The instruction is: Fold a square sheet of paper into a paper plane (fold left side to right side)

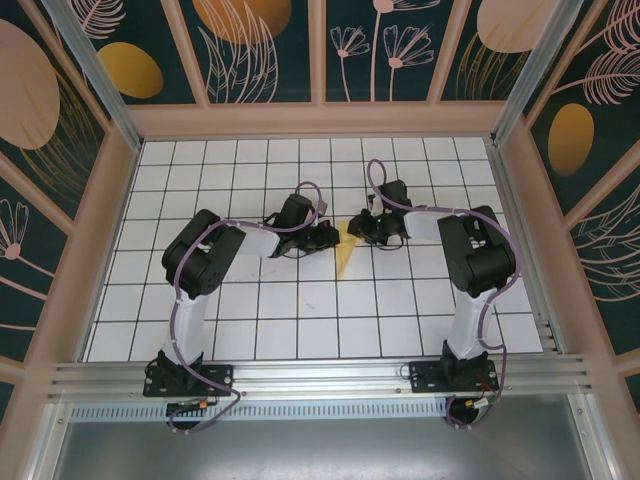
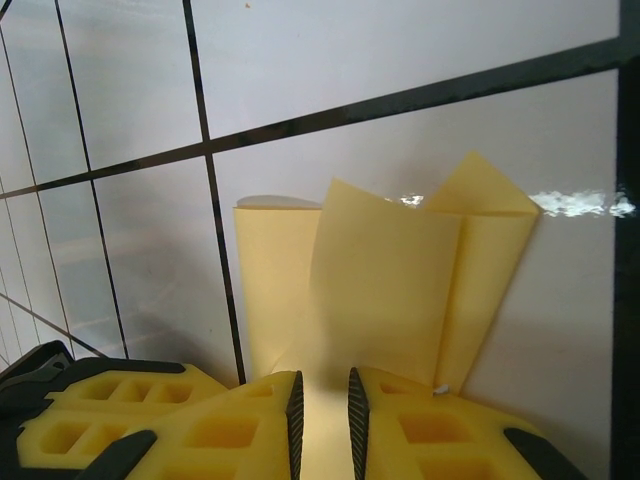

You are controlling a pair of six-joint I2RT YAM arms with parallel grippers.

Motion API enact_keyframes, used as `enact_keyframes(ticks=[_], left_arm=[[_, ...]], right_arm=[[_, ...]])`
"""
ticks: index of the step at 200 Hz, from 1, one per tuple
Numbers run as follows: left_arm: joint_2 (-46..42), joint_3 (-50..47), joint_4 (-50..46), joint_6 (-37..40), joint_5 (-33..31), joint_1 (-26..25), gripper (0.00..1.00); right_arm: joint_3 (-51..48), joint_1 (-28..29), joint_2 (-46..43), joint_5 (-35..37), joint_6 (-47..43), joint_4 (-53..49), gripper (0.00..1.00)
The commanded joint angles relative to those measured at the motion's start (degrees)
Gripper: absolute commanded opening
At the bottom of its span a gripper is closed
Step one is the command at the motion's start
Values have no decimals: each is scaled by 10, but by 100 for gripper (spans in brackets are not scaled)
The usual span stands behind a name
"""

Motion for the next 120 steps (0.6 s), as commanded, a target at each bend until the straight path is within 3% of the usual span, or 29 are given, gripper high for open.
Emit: enact_keyframes(ticks=[1,45,83,120], left_arm=[[-13,-6,-50,23,-59,6,12],[-107,-41,-78,36,-69,15,27],[-192,-110,-38,32,-13,10,27],[-214,-117,-19,23,33,-43,27]], right_arm=[[-26,-4,22,31,-7,-47,24],[-35,-7,24,30,-6,-43,24],[-31,-8,26,29,-6,-42,24],[-31,-7,28,29,-6,-41,24]])
